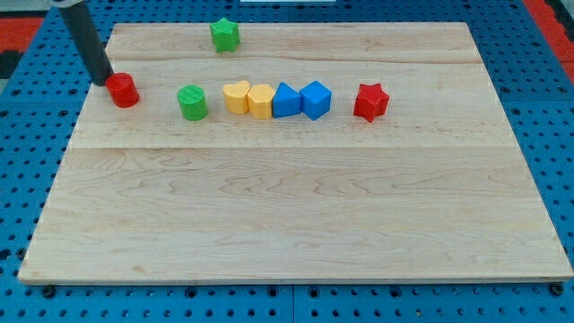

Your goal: Move the green star closer to the blue cube

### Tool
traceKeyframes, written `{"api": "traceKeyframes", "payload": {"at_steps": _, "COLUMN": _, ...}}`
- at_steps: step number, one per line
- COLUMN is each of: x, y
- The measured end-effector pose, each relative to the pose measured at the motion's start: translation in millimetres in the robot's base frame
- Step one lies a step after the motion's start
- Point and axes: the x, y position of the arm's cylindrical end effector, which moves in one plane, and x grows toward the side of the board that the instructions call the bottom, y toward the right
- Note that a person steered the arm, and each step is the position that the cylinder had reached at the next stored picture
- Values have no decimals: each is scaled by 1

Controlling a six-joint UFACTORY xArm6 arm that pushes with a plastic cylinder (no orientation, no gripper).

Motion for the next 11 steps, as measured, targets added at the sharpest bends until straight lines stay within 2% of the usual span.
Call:
{"api": "traceKeyframes", "payload": {"at_steps": 1, "x": 12, "y": 51}}
{"api": "traceKeyframes", "payload": {"at_steps": 2, "x": -6, "y": 19}}
{"api": "traceKeyframes", "payload": {"at_steps": 4, "x": -76, "y": 34}}
{"api": "traceKeyframes", "payload": {"at_steps": 5, "x": -75, "y": 34}}
{"api": "traceKeyframes", "payload": {"at_steps": 6, "x": -95, "y": 33}}
{"api": "traceKeyframes", "payload": {"at_steps": 7, "x": -132, "y": 66}}
{"api": "traceKeyframes", "payload": {"at_steps": 8, "x": -133, "y": 128}}
{"api": "traceKeyframes", "payload": {"at_steps": 9, "x": -150, "y": 143}}
{"api": "traceKeyframes", "payload": {"at_steps": 10, "x": -150, "y": 153}}
{"api": "traceKeyframes", "payload": {"at_steps": 11, "x": -120, "y": 231}}
